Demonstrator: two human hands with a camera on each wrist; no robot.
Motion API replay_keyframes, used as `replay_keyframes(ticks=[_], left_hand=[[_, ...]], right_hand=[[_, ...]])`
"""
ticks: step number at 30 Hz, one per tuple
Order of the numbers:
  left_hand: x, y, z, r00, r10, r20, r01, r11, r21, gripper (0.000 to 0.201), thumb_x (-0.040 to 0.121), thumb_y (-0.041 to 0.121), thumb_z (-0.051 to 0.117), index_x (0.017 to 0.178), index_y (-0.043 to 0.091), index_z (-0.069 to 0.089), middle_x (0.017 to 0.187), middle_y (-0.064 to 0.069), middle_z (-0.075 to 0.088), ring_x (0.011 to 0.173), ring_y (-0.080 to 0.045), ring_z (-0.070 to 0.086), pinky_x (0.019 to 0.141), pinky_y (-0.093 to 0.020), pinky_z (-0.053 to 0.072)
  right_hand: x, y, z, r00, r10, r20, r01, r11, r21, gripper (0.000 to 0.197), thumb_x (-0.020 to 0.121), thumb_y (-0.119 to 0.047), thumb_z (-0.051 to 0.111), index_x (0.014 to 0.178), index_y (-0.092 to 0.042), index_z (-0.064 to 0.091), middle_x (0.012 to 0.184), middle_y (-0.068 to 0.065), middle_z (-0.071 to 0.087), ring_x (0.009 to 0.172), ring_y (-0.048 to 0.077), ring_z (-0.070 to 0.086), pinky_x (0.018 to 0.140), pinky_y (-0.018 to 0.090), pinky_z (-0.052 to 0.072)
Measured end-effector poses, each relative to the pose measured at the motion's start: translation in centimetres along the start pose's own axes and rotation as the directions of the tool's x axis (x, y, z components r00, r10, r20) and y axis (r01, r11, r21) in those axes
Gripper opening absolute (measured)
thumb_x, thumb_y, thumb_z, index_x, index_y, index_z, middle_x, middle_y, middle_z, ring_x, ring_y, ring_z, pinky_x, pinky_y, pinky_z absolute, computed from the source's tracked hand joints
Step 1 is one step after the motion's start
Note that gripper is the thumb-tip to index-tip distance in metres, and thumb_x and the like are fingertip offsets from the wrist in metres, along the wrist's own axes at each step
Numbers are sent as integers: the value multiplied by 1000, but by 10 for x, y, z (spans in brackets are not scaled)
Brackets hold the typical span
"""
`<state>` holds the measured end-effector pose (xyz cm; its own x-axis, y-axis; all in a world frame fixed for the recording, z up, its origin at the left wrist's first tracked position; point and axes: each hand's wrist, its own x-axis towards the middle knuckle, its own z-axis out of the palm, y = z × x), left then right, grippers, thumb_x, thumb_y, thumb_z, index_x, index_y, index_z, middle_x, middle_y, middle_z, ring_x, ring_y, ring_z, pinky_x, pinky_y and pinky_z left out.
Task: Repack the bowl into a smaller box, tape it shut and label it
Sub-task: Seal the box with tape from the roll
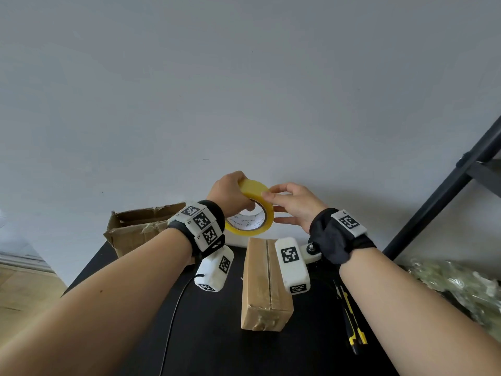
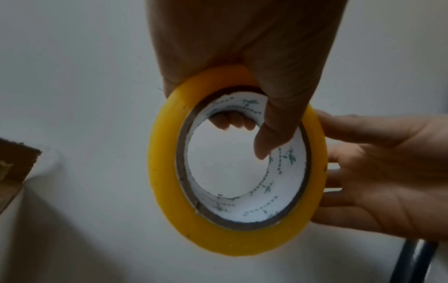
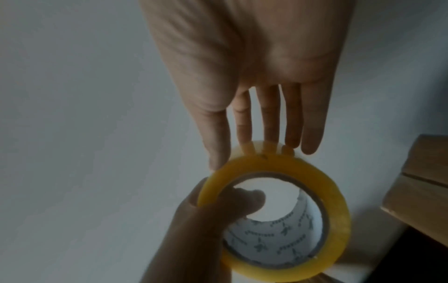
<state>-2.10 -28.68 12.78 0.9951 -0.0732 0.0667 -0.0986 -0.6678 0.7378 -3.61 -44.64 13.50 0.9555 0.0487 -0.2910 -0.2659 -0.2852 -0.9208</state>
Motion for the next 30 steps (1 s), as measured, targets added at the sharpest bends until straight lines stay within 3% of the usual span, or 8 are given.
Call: replay_keyframes(ticks=[6, 13, 17, 22, 28, 30], left_hand=[[-4, -1, 0, 1000, 5, 3, -5, 1000, 13, 40, 67, 9, 75, 102, 14, 56, 88, -2, 56, 82, -20, 52, 55, -21, 37], [-8, -5, -2, 998, -50, 33, 51, 998, -27, 38, 65, 8, 77, 95, 15, 55, 82, -1, 56, 79, -20, 53, 55, -23, 37], [-9, -4, -5, 997, -74, 34, 76, 996, -45, 36, 65, 7, 76, 93, 15, 55, 78, 1, 55, 76, -19, 53, 55, -23, 37], [-12, -6, -6, 995, -90, 48, 92, 995, -36, 36, 64, 7, 76, 92, 14, 56, 83, -3, 57, 78, -21, 53, 55, -24, 37], [-15, -12, -6, 985, -152, 82, 157, 986, -56, 38, 65, 7, 77, 97, 13, 57, 86, -3, 56, 82, -21, 52, 57, -24, 37], [-14, -12, -8, 982, -167, 93, 172, 983, -55, 40, 66, 7, 76, 101, 13, 58, 88, -3, 56, 85, -22, 53, 62, -26, 39]], right_hand=[[-4, 1, 0, 999, -34, 28, 33, 998, 46, 32, 83, -13, 72, 113, -12, 61, 111, 14, 68, 103, 28, 66, 80, 34, 57], [-9, 1, 5, 987, -158, -11, 157, 985, -70, 26, 86, -9, 65, 112, -11, 65, 105, 14, 70, 93, 24, 69, 72, 24, 57], [-11, 1, 8, 984, -175, -22, 174, 983, -51, 30, 88, -14, 66, 116, -6, 64, 106, 12, 69, 96, 24, 68, 73, 25, 57], [-10, 3, 13, 984, -177, -37, 174, 982, -71, 28, 86, -15, 68, 113, -8, 66, 104, 11, 70, 91, 22, 69, 75, 29, 58], [-7, 10, 21, 975, -209, -78, 192, 965, -181, 26, 84, -12, 66, 110, -9, 69, 100, 7, 71, 83, 16, 70, 62, 21, 56], [-5, 13, 22, 972, -216, -89, 196, 962, -192, 23, 85, -12, 64, 106, -8, 71, 99, 7, 72, 84, 17, 70, 65, 22, 57]])
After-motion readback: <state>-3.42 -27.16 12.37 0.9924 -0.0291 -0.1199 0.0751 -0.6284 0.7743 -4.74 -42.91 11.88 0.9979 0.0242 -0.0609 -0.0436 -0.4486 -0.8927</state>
